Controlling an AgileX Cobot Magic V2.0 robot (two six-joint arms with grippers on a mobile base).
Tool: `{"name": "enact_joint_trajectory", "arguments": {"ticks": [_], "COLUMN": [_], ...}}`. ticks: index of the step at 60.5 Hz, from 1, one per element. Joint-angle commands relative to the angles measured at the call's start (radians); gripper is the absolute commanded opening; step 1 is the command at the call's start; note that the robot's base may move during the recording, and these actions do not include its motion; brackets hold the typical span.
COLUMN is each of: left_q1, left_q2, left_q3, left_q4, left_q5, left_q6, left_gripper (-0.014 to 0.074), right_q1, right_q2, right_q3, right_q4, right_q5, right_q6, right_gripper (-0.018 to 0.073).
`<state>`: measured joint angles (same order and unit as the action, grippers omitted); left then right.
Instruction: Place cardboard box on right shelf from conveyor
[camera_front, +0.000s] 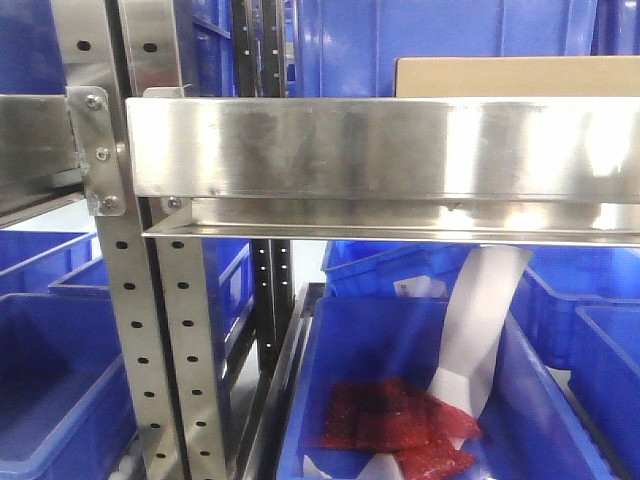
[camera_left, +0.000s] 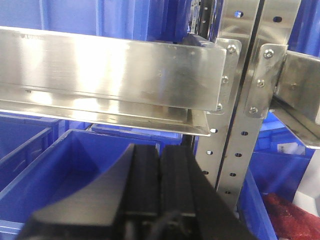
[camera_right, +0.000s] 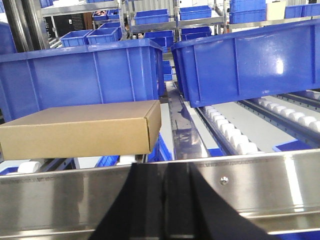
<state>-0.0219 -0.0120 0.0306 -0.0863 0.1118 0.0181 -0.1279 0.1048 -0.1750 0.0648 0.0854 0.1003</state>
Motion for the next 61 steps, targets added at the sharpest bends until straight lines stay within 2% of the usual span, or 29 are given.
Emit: {"name": "enact_joint_trajectory", "arguments": {"ticks": [1, 31, 38, 45, 61], "left_q1": [-0.004, -0.004, -0.004, -0.004, -0.004], "left_q2": [-0.007, -0.007, -0.007, -0.007, -0.007], "left_q3": [-0.003, -0.003, -0.003, -0.003, -0.003], "left_q4": [-0.005, -0.005, -0.005, -0.005, -0.005], "left_q5": [-0.082, -0.082, -0.082, -0.082, -0.082], "left_q6": [-0.003, -0.003, -0.003, -0.003, -0.003], "left_gripper": [-0.0119, -0.0119, -0.0119, -0.0119, -0.0119], "right_q1": [-0.008, -0.008, -0.005, 0.032, 0.044], "right_q2": [0.009, 0.009, -0.003, -0.064, -0.129], "right_q3": [-0.029, -0.022, 0.004, 0.034, 0.141], "right_q4": [0.011, 0.011, 0.003, -0.033, -0.033], "right_q5": [-0.077, -0.078, -0.097, -0.123, -0.171], "right_q6": [-0.003, -0.003, -0.014, -0.085, -0.082], "right_gripper": [0.0069, 0.0069, 0.0069, 0.0069, 0.0069]}}
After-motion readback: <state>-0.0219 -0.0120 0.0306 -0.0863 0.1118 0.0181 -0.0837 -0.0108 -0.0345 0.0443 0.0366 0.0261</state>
